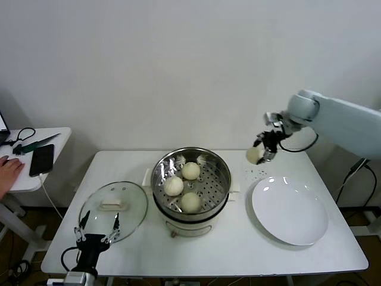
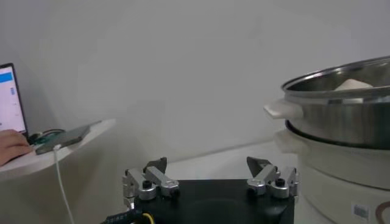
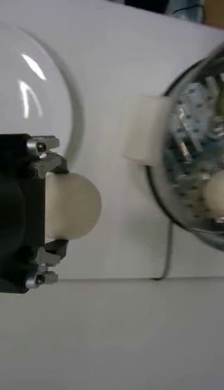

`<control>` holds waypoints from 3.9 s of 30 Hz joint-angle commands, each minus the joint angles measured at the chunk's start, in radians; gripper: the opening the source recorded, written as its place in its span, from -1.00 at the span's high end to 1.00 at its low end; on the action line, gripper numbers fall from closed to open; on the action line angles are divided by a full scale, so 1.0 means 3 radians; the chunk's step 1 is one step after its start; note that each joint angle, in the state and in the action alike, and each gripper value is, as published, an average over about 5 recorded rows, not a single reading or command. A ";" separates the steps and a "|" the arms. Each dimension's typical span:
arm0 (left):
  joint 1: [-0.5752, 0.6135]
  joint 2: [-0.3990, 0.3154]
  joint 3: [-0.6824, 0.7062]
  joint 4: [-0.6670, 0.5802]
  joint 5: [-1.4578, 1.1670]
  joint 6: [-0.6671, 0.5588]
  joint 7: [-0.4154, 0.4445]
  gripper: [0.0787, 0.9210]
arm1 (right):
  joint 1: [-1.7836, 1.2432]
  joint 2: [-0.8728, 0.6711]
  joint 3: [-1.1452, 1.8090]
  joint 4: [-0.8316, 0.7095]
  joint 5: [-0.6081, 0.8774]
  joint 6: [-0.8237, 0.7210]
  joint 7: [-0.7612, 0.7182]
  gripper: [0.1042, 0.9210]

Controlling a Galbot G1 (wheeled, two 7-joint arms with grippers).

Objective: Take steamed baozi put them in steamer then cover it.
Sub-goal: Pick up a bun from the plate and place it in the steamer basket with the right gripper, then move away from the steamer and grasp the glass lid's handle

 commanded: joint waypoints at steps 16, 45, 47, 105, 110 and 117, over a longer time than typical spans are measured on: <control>-0.0033 0.0114 0.0004 0.0019 -0.0104 -0.0037 -0.0001 -0.77 | 0.0376 0.1485 -0.0992 0.0242 0.1200 -0.0328 0.0446 -0.45; -0.0070 0.0134 0.0004 0.0064 -0.0127 -0.0032 -0.0002 -0.77 | 0.0171 0.1316 -0.1041 0.0332 0.0797 -0.0372 0.0481 -0.73; -0.0075 0.0135 0.0007 0.0070 -0.0127 -0.0032 -0.0002 -0.77 | 0.0182 0.1292 -0.1019 0.0343 0.0786 -0.0378 0.0473 -0.75; -0.0077 0.0008 -0.0280 -0.0237 0.3234 0.0155 0.0282 -0.77 | -0.6530 -0.0551 0.6518 0.2001 0.0124 0.1060 0.2845 -0.76; -0.0092 0.0047 -0.0243 -0.0188 0.4265 0.0147 0.0328 -0.77 | -0.6948 -0.0243 0.6983 0.2090 0.0037 0.1037 0.2761 -0.76; -0.0261 0.0067 -0.0088 0.0106 0.5136 0.0158 0.0210 -0.77 | -0.7287 0.0080 0.7273 0.2103 -0.0036 0.1047 0.2687 -0.76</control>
